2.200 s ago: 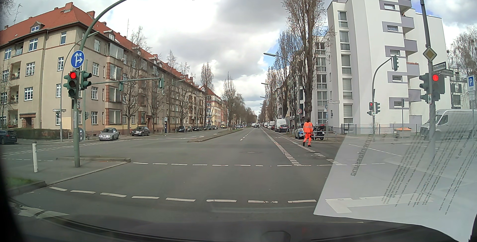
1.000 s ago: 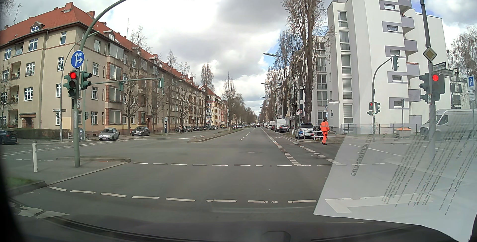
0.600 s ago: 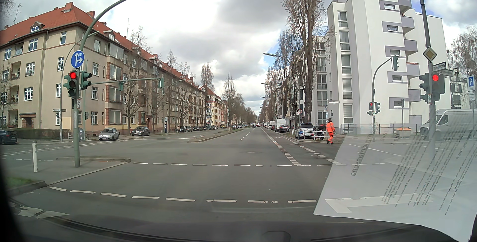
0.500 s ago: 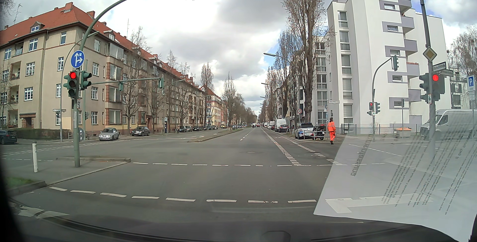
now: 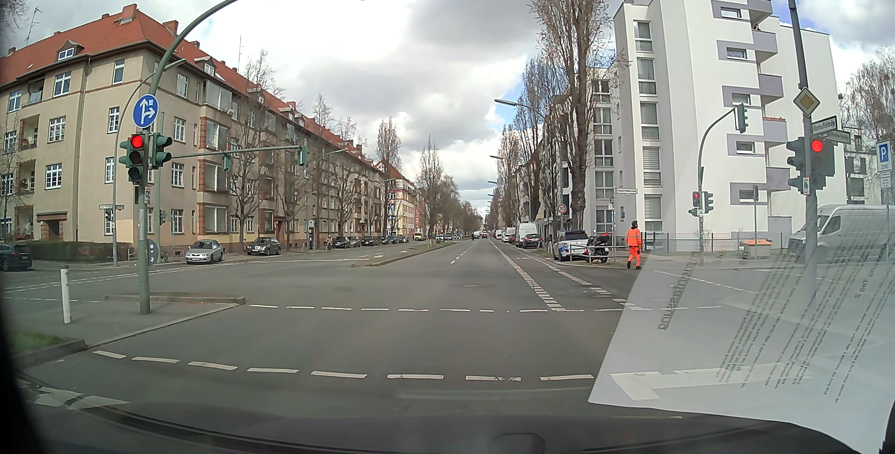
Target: Follow the waypoints while adhering to traffic rules and regulations
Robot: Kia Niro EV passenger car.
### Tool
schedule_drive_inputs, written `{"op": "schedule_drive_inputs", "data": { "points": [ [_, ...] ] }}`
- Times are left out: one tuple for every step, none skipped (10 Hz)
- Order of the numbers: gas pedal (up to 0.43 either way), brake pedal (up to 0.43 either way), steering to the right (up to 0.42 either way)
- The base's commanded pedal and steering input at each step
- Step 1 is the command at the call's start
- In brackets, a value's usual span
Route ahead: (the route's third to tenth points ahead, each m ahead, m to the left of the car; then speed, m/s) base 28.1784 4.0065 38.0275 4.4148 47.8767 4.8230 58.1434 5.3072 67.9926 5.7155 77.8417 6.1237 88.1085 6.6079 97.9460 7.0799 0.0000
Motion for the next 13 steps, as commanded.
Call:
{"op": "schedule_drive_inputs", "data": {
  "points": [
    [0.000,0.439,-0.015],
    [0.000,0.439,-0.015],
    [0.000,0.439,-0.015],
    [0.000,0.439,-0.015],
    [0.000,0.439,-0.015],
    [0.000,0.439,-0.015],
    [0.000,0.439,-0.015],
    [0.000,0.439,-0.015],
    [0.000,0.439,-0.015],
    [0.000,0.439,-0.015],
    [0.000,0.439,-0.015],
    [0.000,0.439,-0.015],
    [0.000,0.439,-0.015]
  ]
}}
